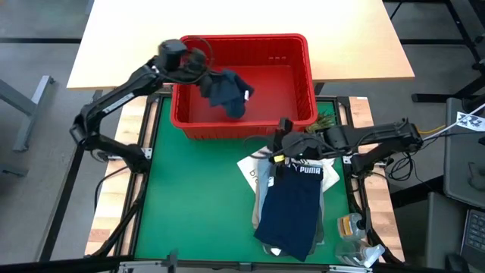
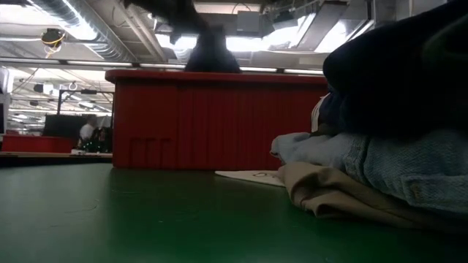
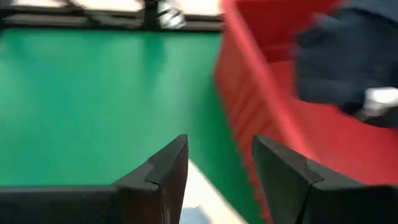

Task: Fold Laundry from Bin
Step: Fold the dark gray shorts

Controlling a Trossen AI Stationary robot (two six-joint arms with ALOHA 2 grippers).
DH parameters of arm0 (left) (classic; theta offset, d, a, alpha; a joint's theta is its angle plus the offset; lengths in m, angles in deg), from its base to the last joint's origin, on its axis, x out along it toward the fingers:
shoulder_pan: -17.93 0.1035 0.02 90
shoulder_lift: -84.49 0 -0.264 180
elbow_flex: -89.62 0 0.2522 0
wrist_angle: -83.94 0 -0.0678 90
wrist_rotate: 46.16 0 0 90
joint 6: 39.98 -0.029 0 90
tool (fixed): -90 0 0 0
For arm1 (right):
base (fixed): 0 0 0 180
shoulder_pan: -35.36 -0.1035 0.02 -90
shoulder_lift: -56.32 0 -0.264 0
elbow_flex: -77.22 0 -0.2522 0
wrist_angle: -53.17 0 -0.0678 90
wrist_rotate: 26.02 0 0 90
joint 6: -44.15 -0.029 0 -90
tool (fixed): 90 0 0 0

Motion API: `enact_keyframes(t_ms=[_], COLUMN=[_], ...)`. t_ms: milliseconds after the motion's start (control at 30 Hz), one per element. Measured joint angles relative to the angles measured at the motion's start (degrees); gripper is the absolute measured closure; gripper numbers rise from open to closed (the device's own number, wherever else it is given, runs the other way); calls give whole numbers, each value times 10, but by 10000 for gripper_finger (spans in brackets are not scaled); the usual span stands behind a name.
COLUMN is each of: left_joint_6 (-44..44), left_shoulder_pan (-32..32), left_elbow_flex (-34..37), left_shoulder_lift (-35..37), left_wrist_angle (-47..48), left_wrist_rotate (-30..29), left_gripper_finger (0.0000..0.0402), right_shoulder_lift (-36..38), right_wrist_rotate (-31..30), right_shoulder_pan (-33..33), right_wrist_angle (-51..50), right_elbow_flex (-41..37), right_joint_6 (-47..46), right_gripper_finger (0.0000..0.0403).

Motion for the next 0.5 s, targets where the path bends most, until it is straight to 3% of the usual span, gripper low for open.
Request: enact_keyframes(t_ms=[200, 300, 400, 500], left_joint_6=[18, 18, 31, 31], left_shoulder_pan=[-7, -20, -41, -65], left_elbow_flex=[0, 0, 0, 0], left_shoulder_lift=[64, 89, 105, 115], left_wrist_angle=[-3, -2, -2, 0], left_wrist_rotate=[68, 102, 109, 109], left_gripper_finger=[398, 398, 398, 397], right_shoulder_lift=[14, 15, 15, 15], right_wrist_rotate=[-170, -219, -187, -97], right_shoulder_pan=[5, 20, 43, 69], right_wrist_angle=[9, 44, 96, 133], right_elbow_flex=[0, 0, 0, 0], right_joint_6=[13, 32, 43, 43], right_gripper_finger=[226, 226, 226, 226])
